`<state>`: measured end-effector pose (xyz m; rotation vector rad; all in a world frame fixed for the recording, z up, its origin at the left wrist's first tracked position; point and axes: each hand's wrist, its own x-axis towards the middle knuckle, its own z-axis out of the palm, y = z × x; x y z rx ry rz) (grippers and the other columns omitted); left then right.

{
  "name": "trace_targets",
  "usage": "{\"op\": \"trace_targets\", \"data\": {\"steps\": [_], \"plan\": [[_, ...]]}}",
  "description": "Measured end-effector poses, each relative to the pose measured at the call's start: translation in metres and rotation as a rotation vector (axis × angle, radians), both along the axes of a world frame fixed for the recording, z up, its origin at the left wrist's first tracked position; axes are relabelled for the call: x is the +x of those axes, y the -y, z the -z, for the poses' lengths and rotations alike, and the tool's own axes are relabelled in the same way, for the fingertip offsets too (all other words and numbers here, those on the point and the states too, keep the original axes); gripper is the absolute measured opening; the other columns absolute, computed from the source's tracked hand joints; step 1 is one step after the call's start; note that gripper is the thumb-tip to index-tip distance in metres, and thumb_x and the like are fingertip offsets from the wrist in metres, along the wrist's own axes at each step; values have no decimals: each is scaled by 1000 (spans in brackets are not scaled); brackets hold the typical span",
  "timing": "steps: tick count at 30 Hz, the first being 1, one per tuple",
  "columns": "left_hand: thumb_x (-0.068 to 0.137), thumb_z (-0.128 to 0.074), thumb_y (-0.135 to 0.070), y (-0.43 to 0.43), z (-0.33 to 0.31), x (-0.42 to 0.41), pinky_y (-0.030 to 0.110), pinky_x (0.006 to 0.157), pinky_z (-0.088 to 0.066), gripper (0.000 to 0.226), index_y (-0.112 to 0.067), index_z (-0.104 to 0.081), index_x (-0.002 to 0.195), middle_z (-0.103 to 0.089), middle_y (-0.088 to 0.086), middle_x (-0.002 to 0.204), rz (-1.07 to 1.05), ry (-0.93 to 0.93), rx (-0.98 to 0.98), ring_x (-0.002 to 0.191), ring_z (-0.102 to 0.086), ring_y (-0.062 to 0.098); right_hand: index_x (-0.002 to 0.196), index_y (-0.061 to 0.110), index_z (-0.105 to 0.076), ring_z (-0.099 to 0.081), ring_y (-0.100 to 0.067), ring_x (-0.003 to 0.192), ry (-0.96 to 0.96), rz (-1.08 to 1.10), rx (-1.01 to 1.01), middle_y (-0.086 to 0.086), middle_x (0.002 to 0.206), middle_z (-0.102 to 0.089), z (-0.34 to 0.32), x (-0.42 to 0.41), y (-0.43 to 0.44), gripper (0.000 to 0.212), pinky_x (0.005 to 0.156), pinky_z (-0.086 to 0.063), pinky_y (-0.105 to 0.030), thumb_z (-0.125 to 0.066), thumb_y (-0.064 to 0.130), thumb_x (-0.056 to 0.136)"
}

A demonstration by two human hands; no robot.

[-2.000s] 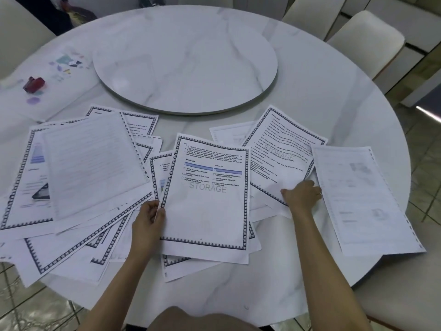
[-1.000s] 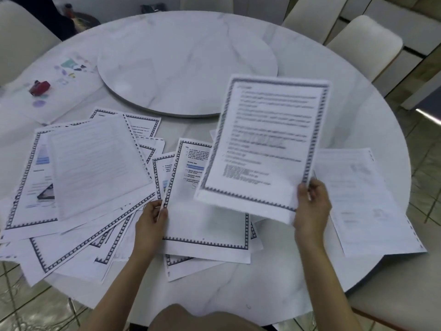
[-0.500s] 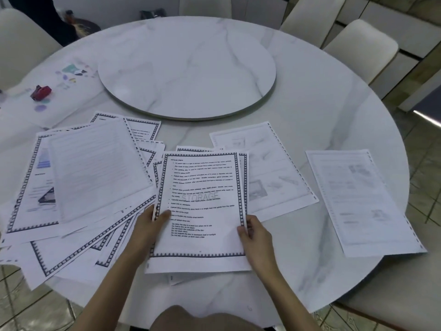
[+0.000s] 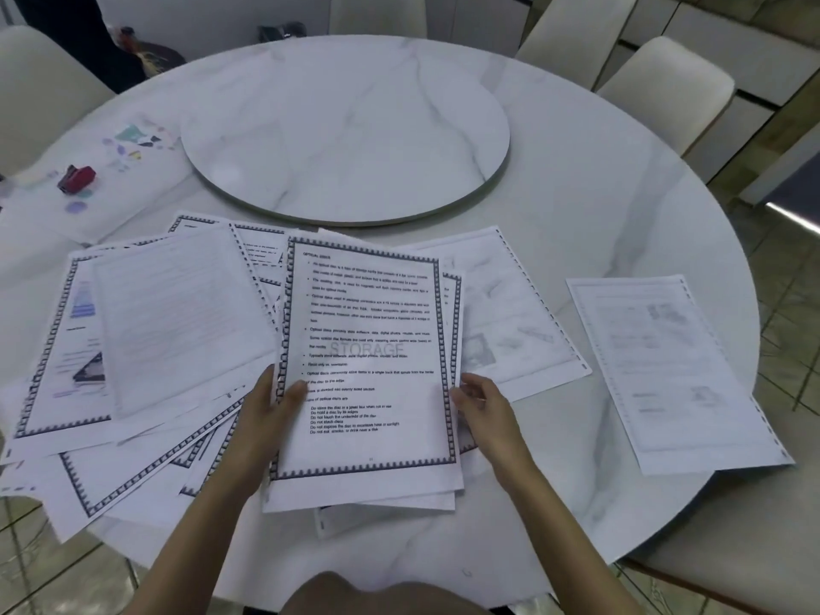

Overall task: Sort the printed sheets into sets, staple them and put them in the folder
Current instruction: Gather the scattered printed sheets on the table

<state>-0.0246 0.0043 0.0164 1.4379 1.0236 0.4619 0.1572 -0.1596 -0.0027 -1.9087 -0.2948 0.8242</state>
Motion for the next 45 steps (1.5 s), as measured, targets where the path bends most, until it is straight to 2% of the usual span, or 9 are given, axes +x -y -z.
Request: {"op": "trace_targets", "data": {"steps": [7,11,16,19,23,29,37,41,45], "plan": [[90,-52,-27,4,-4,15,17,67,-55,18,-37,-53,105,-71,-21,91,-7,88,-37,83,-68,0,100,26,-62,-66,-15,98,-88,-108,177,1,109,-68,-20,20,-9,12,88,-53,-34,-52,26,93],[87,-54,-30,12,-2,23,36,90,-49,29,-32,-52,115,-63,-13,111,16,89,-131,102,-62,10,100,19,-63,-63,-28,101,88,-133,109,-8,105,-68,-29,37,-8,18,90,-51,-47,-52,31,93],[92,-51,-25,21,10,28,38,100,-43,40,-17,-48,131,-59,-1,123,69,-16,-172,113,-57,20,85,24,-62,-59,-13,79,199,-194,54,4,85,-65,-28,54,2,18,75,-47,-26,-48,31,95],[94,-50,-21,25,18,28,39,99,-42,35,-14,-51,128,-60,0,117,33,-57,-140,113,-56,23,105,13,-65,-58,-14,93,472,-149,-112,-2,102,-64,-11,74,23,18,75,-40,-10,-54,18,92],[95,-49,-17,28,21,24,31,84,-44,16,-19,-54,110,-62,-11,93,32,-115,-113,94,-59,21,115,3,-60,-51,-33,112,630,-10,-351,-18,118,-54,7,104,66,30,93,-36,-31,-60,6,86],[93,-52,-20,26,25,22,33,86,-44,22,-17,-55,115,-60,3,106,25,-151,-104,99,-59,23,126,-3,-50,-41,-40,119,642,212,-573,-26,130,-45,15,124,123,51,99,-36,-45,-67,17,82],[93,-52,-20,24,30,23,35,91,-44,34,-10,-53,126,-61,8,118,37,-178,-131,105,-58,24,108,-4,-61,-50,-39,106,773,153,-561,-25,110,-58,27,121,130,37,78,-42,-38,-61,25,85],[93,-53,-22,22,31,23,39,94,-45,32,-12,-55,123,-62,9,120,36,-186,-138,108,-59,27,93,-3,-62,-54,-38,86,909,151,-574,-21,89,-60,33,116,128,15,61,-38,-33,-54,3,83],[93,-53,-22,23,31,23,40,94,-46,33,-11,-55,124,-62,10,121,26,-196,-153,108,-59,28,89,-7,-63,-58,-38,68,985,173,-551,-25,78,-63,17,108,120,29,57,-41,-34,-42,12,81]]}}
